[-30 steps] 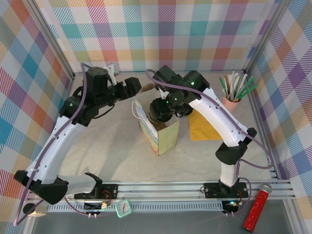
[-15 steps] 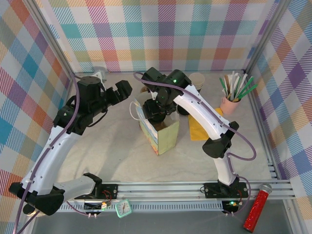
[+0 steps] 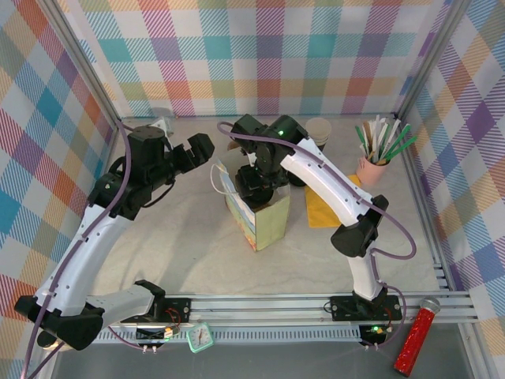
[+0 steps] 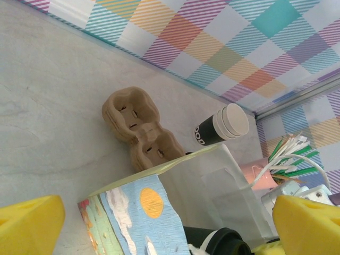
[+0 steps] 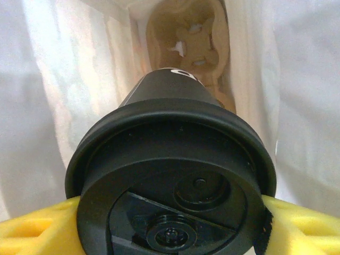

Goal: Pack the takeout coffee

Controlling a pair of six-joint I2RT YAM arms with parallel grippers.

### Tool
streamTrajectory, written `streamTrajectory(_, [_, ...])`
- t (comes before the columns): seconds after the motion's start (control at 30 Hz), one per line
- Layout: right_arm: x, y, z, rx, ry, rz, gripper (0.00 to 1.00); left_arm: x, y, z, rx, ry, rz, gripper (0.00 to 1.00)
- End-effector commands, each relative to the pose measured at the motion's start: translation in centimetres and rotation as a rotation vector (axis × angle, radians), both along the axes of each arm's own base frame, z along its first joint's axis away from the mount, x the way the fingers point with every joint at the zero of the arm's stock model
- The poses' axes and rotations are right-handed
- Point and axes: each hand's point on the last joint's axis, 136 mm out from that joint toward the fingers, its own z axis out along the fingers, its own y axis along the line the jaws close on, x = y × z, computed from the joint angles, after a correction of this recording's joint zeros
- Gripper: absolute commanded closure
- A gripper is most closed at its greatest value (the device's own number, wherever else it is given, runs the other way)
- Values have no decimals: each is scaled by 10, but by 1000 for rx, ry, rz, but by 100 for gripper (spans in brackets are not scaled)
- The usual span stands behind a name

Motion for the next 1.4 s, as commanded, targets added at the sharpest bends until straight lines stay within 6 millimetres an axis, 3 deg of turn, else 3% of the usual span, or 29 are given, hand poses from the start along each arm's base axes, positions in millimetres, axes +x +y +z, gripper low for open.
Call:
streamTrajectory(0.0, [-33,-39,4,-101,115,-25,28,2,1,-4,6,-2,-9,0])
streamTrajectory(0.4, [-42,-41,-11,-131,188,-18,28,20,2,-54,22,106,-18,0])
streamTrajectory(0.83, [-48,-38,-23,-144,251,-11,28,33,-1,-82,19,144,-31,0])
streamTrajectory(0.97, [-48,-38,-26,-151,258,-10,28,40,0,-99,34,148,-19,0])
streamTrajectory(1.1, [-46,-38,-29,-163,256,-6,28,55,2,-117,33,168,-9,0])
streamTrajectory(1.37, [-44,-38,-30,-170,248,-7,28,104,26,-148,-54,204,89,0])
